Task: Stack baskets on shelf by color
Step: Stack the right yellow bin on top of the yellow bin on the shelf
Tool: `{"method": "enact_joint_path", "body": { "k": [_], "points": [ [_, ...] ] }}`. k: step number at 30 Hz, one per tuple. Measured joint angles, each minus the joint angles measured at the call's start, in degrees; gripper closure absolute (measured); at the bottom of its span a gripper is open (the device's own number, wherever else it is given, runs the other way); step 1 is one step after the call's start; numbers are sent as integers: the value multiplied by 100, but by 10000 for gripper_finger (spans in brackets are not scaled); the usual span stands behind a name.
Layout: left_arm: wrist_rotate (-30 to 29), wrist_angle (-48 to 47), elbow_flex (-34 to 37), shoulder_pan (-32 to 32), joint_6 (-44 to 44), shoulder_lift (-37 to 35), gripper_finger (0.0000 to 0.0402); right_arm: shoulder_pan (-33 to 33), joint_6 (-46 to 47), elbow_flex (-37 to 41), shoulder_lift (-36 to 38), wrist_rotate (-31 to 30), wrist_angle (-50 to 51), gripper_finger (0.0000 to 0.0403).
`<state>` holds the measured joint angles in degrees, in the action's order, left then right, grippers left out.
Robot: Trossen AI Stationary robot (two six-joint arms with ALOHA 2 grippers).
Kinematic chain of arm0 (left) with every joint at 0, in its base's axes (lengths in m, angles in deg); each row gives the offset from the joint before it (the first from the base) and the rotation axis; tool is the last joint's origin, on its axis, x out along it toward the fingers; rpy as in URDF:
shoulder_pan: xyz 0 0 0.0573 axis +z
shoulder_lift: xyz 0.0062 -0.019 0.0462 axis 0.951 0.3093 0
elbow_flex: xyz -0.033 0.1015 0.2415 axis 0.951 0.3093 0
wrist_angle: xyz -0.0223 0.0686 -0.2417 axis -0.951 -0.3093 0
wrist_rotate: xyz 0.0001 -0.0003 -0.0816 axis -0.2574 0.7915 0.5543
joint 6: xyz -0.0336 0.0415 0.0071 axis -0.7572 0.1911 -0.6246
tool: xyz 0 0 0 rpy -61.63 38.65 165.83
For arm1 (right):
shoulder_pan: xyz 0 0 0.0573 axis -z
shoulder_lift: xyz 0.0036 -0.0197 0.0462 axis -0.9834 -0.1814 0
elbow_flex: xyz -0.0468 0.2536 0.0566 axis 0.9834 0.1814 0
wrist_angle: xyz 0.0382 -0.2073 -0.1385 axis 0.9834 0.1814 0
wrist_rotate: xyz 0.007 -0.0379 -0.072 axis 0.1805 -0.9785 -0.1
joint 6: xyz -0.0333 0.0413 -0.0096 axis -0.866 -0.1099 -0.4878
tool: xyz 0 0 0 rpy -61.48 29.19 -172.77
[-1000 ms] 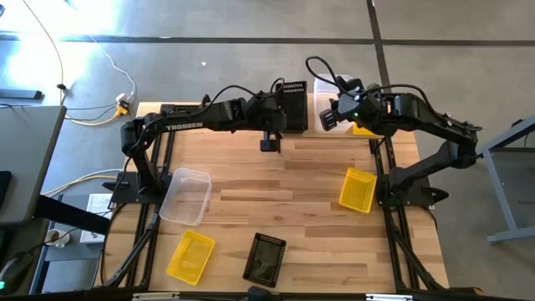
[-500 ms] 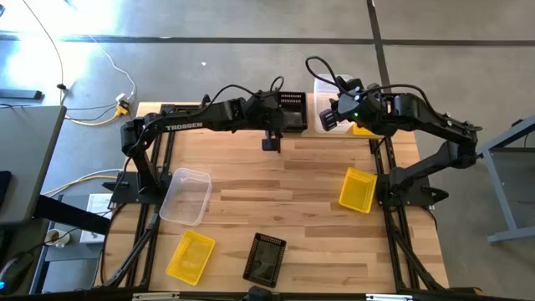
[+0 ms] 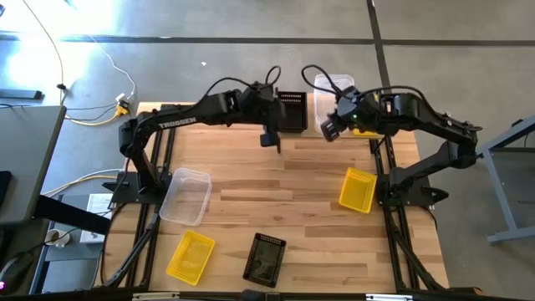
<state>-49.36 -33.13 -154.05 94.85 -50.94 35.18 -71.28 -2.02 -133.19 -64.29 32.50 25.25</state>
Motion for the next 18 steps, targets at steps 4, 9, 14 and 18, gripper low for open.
{"method": "enact_joint_path", "body": {
  "k": [4,9,14,18],
  "points": [
    [206,-605,-321,-12,-53,-133,270,-46,284,0,-7,870,396,293],
    [859,-1085,-326,7,-610,-484,276,-303,755,0,-50,1166,978,293],
    [975,-1308,44,-88,-968,-876,277,-736,1241,0,-148,1231,1552,293],
    [994,-1225,672,-298,-1254,-1249,277,-1217,1466,0,-225,1253,1603,293]
  ]
}}
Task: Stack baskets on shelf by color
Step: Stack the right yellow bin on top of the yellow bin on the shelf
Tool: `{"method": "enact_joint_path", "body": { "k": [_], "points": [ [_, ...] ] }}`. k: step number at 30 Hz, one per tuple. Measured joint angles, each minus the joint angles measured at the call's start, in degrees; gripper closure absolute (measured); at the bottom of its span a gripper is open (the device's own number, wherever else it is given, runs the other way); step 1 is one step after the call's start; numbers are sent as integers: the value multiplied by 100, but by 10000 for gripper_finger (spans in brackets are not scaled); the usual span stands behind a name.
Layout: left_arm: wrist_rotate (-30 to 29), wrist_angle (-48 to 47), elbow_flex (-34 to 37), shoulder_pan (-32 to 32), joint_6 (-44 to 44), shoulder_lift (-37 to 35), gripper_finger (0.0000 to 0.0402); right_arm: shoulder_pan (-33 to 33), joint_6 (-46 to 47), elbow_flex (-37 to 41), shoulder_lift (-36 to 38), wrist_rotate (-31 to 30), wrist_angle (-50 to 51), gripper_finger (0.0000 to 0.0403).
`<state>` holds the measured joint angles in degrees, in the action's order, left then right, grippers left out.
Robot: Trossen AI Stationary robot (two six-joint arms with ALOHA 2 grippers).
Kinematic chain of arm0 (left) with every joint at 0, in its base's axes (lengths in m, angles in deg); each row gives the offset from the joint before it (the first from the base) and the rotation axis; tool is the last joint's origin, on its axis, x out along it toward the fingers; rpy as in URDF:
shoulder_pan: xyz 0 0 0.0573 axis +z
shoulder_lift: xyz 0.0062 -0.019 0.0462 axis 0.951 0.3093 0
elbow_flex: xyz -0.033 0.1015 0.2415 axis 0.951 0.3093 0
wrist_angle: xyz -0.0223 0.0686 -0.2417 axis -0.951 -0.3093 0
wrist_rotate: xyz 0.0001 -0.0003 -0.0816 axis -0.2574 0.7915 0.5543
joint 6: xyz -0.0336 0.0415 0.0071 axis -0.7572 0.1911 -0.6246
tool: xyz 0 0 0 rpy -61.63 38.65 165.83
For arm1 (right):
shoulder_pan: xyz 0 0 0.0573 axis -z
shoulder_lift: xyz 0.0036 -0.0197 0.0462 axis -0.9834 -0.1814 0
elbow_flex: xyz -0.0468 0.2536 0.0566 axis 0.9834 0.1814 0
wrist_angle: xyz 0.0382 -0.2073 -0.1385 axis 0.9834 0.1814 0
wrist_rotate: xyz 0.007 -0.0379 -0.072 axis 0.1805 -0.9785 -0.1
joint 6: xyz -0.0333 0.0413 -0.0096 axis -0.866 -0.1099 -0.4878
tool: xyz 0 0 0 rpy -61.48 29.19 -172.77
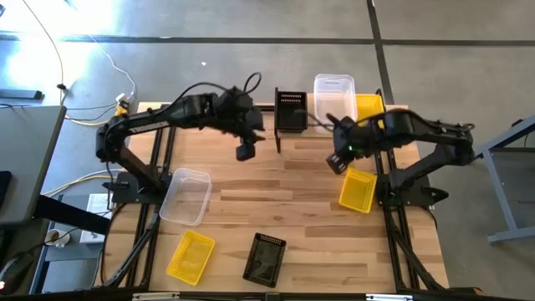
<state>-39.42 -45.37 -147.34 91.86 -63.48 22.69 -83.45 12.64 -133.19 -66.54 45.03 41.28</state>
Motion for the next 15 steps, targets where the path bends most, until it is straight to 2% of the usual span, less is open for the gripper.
{"method": "enact_joint_path", "body": {
  "k": [8,15],
  "points": [
    [-214,732,1125,-566,-645,-883,277,-684,526,68,-146,-44,-31,293],
    [-620,707,1558,-901,-907,-1369,277,-1005,1082,1415,128,262,-46,293]
  ]
}}
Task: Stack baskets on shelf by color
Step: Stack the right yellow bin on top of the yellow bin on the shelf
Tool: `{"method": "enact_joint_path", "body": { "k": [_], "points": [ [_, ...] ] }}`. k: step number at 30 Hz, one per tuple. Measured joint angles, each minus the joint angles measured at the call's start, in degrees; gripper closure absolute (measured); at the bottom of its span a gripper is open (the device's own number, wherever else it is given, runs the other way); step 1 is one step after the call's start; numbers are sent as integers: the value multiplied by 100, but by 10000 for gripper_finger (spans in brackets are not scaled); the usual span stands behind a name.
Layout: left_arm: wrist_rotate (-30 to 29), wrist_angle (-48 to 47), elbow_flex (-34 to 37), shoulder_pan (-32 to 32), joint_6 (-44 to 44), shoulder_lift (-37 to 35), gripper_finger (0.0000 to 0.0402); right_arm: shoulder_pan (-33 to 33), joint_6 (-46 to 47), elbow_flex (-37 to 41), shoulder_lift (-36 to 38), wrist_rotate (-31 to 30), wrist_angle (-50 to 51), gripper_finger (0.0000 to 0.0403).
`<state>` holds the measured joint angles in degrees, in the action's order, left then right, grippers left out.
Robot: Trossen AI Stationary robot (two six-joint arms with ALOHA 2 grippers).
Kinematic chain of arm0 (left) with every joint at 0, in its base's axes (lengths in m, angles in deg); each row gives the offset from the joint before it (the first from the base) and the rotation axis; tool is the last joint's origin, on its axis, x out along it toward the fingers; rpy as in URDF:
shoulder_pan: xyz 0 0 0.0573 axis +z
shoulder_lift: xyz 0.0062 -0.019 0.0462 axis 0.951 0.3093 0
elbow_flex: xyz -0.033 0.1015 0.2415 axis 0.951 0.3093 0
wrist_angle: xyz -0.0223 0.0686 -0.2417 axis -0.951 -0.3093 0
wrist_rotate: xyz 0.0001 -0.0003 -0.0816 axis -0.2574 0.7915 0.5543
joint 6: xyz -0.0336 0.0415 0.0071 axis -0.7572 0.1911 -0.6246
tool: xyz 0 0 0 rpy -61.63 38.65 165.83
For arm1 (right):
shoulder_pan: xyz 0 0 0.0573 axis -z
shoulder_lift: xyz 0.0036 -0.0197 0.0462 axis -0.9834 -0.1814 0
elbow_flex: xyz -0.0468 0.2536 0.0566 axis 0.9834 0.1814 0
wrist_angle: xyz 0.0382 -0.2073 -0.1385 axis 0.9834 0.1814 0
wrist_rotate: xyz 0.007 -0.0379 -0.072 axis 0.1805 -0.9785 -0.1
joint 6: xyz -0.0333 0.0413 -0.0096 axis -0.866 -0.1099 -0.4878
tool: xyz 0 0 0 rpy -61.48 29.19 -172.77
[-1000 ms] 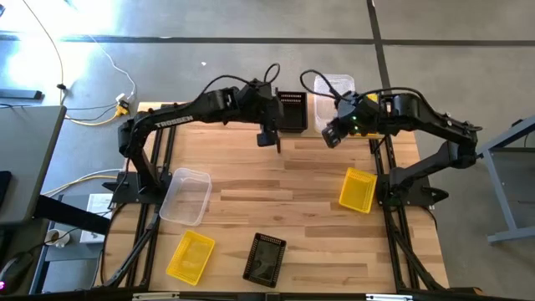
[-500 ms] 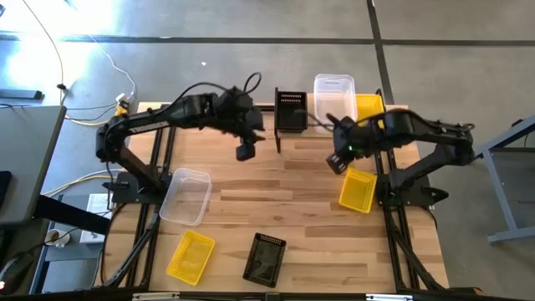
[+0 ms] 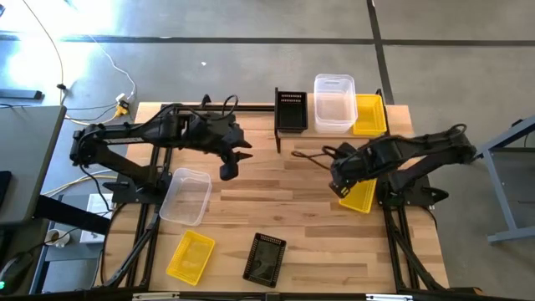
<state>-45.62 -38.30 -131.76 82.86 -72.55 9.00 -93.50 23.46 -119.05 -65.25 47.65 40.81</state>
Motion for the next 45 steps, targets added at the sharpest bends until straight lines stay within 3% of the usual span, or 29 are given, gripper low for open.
{"method": "enact_joint_path", "body": {
  "k": [10,19,34,45],
  "points": [
    [-221,-300,3,-366,-238,-16,277,-237,154,1744,750,1253,-1033,293],
    [-244,-303,3,-573,-321,-1,277,-350,-120,2958,831,1670,-1746,293],
    [-357,-337,3,-643,-343,-1,277,-809,323,4065,829,1816,-3130,293],
    [-413,-335,3,-643,-343,1,277,-947,762,4589,826,1890,-3395,305]
  ]
}}
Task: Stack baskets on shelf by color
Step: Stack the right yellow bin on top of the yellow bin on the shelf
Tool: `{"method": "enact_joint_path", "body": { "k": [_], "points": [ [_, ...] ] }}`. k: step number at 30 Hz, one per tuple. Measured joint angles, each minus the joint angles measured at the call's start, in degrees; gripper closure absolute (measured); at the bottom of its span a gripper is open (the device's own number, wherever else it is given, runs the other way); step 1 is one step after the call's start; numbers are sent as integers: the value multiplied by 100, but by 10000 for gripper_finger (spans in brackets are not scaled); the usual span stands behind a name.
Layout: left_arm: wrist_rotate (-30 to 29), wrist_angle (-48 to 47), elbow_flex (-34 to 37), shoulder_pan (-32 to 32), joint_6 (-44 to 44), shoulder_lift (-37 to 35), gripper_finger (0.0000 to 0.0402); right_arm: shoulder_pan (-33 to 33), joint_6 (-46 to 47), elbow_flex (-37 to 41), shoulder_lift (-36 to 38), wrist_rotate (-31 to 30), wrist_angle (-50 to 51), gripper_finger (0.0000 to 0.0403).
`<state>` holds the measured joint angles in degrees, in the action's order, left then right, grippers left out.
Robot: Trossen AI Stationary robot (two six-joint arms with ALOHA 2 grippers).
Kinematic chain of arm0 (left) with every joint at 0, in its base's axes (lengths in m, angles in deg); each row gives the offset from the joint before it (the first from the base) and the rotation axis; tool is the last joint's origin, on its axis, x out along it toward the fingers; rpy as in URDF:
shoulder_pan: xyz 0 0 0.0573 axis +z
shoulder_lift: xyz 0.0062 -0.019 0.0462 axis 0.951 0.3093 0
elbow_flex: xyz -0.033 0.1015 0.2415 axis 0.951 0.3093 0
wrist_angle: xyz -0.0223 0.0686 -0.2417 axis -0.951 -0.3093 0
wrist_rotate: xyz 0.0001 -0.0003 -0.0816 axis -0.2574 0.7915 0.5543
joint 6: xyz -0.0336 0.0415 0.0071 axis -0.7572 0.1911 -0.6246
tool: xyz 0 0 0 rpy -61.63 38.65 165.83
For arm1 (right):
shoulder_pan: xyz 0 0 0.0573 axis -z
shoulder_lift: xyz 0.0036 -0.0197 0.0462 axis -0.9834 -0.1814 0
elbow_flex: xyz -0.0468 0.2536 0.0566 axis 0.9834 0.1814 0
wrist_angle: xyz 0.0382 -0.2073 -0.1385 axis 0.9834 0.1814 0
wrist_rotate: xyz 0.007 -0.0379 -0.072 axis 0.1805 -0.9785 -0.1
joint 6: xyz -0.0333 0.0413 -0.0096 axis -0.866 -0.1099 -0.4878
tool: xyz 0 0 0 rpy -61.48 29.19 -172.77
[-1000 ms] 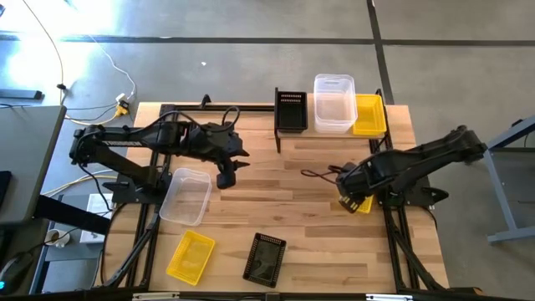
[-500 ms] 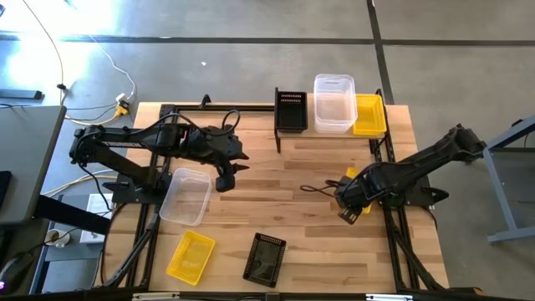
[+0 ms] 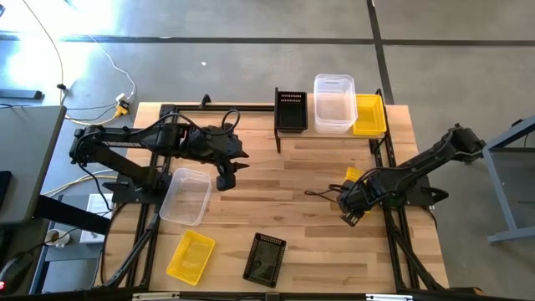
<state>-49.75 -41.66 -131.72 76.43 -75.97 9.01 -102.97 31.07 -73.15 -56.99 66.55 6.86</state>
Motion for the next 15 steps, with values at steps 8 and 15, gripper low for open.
{"method": "enact_joint_path", "body": {
  "k": [8,15],
  "points": [
    [1,0,0,2,4,0,277,0,-167,-2,0,47,-158,393],
    [0,0,-2,2,4,0,277,-100,-257,-451,0,217,-127,399]
  ]
}}
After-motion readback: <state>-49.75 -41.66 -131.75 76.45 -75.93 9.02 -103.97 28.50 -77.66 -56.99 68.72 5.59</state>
